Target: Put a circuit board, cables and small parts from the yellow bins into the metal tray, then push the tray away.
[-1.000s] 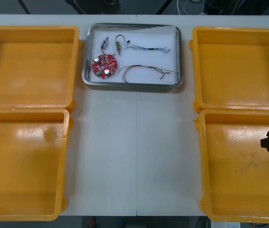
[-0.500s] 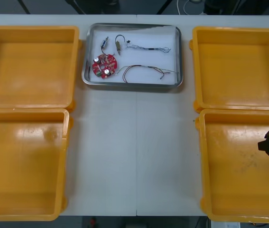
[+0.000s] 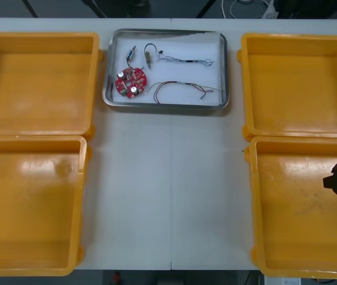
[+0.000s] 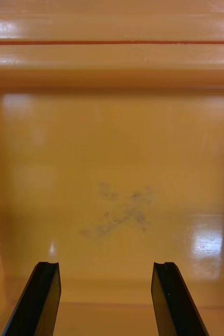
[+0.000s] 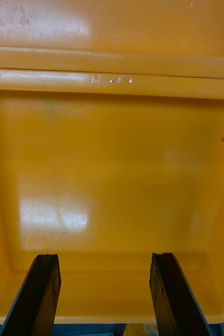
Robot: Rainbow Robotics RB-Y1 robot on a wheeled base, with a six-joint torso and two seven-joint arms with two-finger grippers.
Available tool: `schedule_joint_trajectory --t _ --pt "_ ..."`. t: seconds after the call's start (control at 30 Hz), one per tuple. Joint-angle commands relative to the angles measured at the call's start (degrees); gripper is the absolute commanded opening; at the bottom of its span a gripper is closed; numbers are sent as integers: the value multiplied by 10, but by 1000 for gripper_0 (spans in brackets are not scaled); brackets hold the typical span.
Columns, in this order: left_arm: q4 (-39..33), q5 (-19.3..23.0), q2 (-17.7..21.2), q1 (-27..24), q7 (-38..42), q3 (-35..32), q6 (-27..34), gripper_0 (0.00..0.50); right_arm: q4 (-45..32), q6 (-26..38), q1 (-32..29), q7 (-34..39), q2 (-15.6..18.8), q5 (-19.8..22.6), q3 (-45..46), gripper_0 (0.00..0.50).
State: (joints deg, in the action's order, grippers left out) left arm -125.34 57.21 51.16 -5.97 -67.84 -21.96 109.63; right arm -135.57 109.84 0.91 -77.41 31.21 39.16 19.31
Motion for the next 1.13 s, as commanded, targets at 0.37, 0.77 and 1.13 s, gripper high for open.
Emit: schedule_joint_trajectory --t 0.37,0.77,1.13 --pt "-14 -5 -6 6 -63 -17 4 500 -4 2 0 23 20 5 8 500" --pt "-14 -5 -6 6 -63 -17 4 500 -4 2 0 23 20 5 8 500" --pt "-14 -5 -6 6 -63 -17 4 500 -4 2 0 23 20 5 8 500"
